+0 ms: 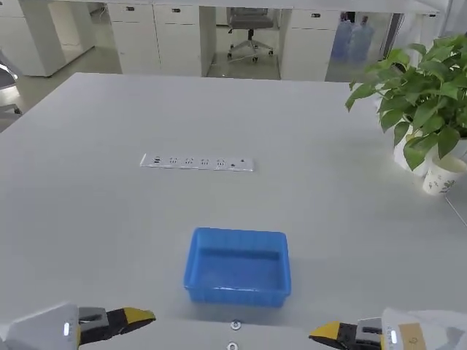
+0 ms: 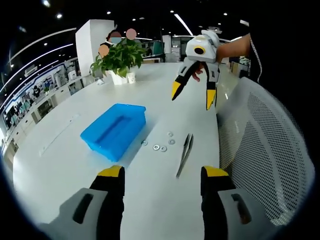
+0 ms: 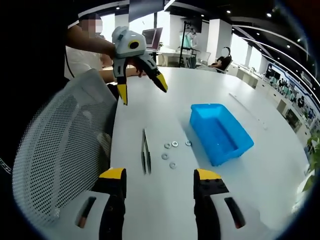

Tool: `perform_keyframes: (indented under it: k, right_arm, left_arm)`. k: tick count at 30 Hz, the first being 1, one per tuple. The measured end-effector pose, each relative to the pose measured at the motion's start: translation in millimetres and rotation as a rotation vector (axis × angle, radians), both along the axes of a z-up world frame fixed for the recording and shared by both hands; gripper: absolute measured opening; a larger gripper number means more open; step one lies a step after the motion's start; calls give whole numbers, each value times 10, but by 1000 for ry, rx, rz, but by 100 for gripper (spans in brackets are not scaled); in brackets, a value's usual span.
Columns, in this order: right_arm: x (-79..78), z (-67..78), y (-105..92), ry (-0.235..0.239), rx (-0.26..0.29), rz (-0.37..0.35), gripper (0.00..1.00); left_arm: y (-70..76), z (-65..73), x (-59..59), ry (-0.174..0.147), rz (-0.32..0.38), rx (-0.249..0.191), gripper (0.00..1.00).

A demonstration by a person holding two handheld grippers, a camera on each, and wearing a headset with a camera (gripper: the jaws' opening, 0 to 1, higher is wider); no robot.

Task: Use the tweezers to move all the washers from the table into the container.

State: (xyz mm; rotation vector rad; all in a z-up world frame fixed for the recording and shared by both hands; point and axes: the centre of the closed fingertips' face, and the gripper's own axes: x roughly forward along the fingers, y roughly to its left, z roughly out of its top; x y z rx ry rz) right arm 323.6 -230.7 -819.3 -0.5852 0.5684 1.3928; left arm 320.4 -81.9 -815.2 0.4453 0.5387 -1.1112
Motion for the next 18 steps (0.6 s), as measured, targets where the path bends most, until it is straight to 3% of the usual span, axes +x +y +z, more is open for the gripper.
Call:
perform_keyframes:
  k: [9, 18]
  right_arm:
    - [-85, -177, 116, 1, -44, 85, 43]
    - [-134, -305, 222, 2, -74, 145, 34]
  left_arm:
    - [-24, -248, -68, 47, -94, 88, 41]
    - [-128, -400, -118, 78, -171, 126, 29]
